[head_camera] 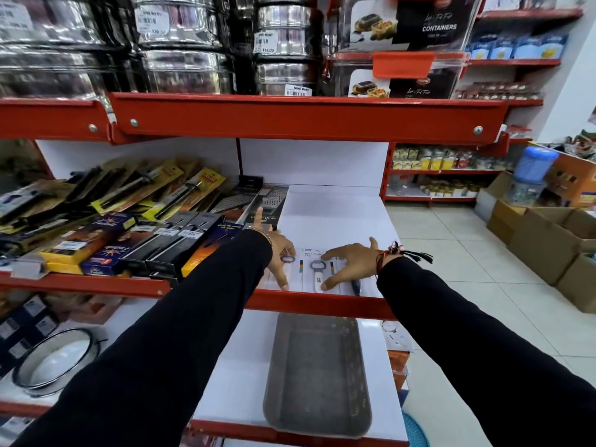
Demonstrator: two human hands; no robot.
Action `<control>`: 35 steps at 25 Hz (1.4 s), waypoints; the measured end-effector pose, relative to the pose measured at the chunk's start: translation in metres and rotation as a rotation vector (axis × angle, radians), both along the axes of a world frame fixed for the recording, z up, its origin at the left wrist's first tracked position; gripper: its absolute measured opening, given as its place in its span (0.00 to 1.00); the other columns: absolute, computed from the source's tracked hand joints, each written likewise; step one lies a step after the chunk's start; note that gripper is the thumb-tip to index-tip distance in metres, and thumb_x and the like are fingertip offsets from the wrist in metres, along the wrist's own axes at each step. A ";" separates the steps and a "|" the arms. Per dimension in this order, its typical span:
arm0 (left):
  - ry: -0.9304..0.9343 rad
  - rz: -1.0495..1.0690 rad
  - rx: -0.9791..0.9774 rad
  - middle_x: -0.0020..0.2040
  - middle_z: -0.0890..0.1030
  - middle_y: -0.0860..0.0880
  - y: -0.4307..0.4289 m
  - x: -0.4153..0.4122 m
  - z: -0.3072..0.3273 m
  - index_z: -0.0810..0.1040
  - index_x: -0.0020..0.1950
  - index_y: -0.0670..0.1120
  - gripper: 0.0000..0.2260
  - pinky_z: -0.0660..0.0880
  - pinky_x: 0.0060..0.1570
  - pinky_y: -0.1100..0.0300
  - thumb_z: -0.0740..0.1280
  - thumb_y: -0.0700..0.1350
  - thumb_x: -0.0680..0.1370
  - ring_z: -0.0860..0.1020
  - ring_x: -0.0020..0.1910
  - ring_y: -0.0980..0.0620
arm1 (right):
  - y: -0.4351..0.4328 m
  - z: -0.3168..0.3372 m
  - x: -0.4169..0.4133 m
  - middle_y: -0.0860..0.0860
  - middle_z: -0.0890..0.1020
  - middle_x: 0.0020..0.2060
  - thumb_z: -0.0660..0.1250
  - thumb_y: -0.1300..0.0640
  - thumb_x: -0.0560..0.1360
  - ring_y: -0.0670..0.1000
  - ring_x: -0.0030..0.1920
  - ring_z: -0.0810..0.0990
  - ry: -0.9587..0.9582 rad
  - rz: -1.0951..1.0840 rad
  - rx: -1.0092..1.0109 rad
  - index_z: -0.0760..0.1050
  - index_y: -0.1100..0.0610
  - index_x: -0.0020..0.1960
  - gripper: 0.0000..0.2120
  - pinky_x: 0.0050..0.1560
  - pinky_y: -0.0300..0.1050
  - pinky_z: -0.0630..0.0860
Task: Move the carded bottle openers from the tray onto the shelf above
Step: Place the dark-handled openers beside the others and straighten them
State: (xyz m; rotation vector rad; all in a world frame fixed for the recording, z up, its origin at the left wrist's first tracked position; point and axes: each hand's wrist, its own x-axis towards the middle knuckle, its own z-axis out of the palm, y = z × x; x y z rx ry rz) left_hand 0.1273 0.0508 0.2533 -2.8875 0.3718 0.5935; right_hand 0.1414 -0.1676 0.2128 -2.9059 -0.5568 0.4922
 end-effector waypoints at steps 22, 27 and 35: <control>-0.014 0.009 0.019 0.79 0.64 0.51 0.004 -0.004 -0.004 0.61 0.78 0.57 0.45 0.37 0.76 0.35 0.69 0.72 0.66 0.60 0.79 0.46 | 0.004 0.003 -0.010 0.46 0.68 0.76 0.67 0.24 0.63 0.55 0.79 0.59 -0.080 0.024 -0.033 0.67 0.38 0.72 0.41 0.72 0.70 0.31; -0.090 -0.034 -0.015 0.81 0.59 0.47 -0.014 0.002 0.001 0.59 0.78 0.60 0.44 0.21 0.66 0.35 0.63 0.77 0.66 0.50 0.82 0.46 | -0.028 0.003 -0.009 0.44 0.68 0.76 0.65 0.25 0.62 0.54 0.80 0.55 -0.106 -0.066 0.099 0.66 0.36 0.71 0.40 0.73 0.68 0.30; -0.072 -0.170 -0.109 0.81 0.59 0.46 -0.090 0.013 -0.013 0.61 0.77 0.60 0.43 0.18 0.62 0.34 0.61 0.77 0.66 0.48 0.82 0.50 | -0.107 0.002 -0.015 0.45 0.72 0.73 0.66 0.32 0.68 0.54 0.78 0.61 -0.127 -0.201 0.050 0.68 0.39 0.72 0.33 0.72 0.72 0.34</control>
